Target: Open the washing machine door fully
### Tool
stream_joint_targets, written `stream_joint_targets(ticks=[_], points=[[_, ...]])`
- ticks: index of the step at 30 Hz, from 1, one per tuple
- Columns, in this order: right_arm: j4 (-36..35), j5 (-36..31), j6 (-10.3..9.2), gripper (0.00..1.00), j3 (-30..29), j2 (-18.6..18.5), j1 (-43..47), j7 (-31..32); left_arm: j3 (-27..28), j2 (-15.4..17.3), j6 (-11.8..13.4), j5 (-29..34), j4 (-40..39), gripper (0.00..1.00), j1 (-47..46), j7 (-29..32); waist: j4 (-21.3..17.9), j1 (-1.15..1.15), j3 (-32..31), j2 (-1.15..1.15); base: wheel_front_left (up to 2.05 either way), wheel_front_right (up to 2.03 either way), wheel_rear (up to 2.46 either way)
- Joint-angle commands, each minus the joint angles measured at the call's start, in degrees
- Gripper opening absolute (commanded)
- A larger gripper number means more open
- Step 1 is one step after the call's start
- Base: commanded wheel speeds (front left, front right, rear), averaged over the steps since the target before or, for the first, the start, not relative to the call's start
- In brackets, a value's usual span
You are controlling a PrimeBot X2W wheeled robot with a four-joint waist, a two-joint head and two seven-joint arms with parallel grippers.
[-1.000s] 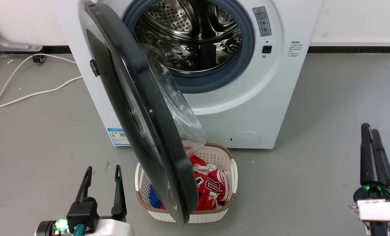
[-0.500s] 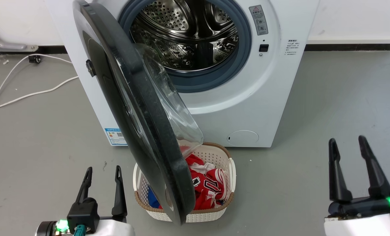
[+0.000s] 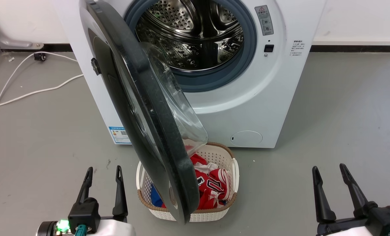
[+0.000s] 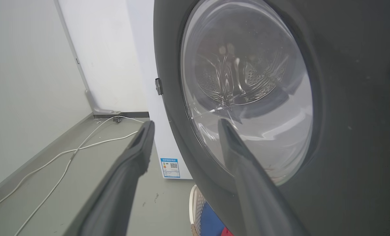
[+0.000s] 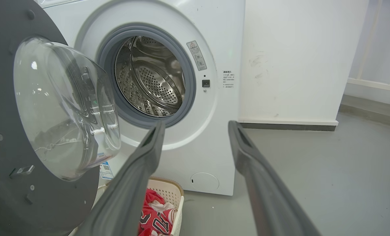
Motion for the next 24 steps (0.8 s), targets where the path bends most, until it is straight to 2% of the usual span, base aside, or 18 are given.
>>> stream_joint_targets(ticks=[1,10,11,12,16,24], points=[[0.2,0.3,-0.01,1.00,-0.1,0.2,0.3,-0.1,-0.1,0.0,0.1,0.3,-0.1,1.00,0.1,-0.2,0.0,0.00,0.0,0.00,0.00,0.00,0.00],[1.2,1.1,-0.01,1.00,-0.2,0.2,0.1,-0.1,0.5,0.0,-0.3,-0.3,0.3,1.00,0.5,-0.2,-0.1,0.00,-0.1,0.00,0.00,0.00,0.00],[1.2,1.0,-0.01,1.00,-0.3,0.2,0.1,-0.1,0.7,0.0,0.0,-0.2,0.2,0.37,0.4,-0.2,-0.1,0.00,-0.1,0.00,0.00,0.00,0.00],[1.1,1.0,-0.01,1.00,-0.2,0.2,0.0,-0.1,0.7,0.0,0.0,-0.1,0.1,0.00,0.3,-0.2,-0.1,0.00,-0.1,0.00,0.00,0.00,0.00],[1.0,0.9,-0.01,1.00,-0.1,0.2,0.0,-0.1,1.0,0.1,-0.6,0.0,0.0,0.00,-0.3,-0.2,0.0,0.00,-0.3,0.00,0.00,0.00,0.00],[0.6,0.4,-0.01,1.00,-0.1,0.2,-0.7,-0.1,3.7,4.1,-0.4,1.3,-5.0,0.00,-5.6,-0.2,0.2,0.00,-0.2,0.00,0.00,0.00,0.00]])
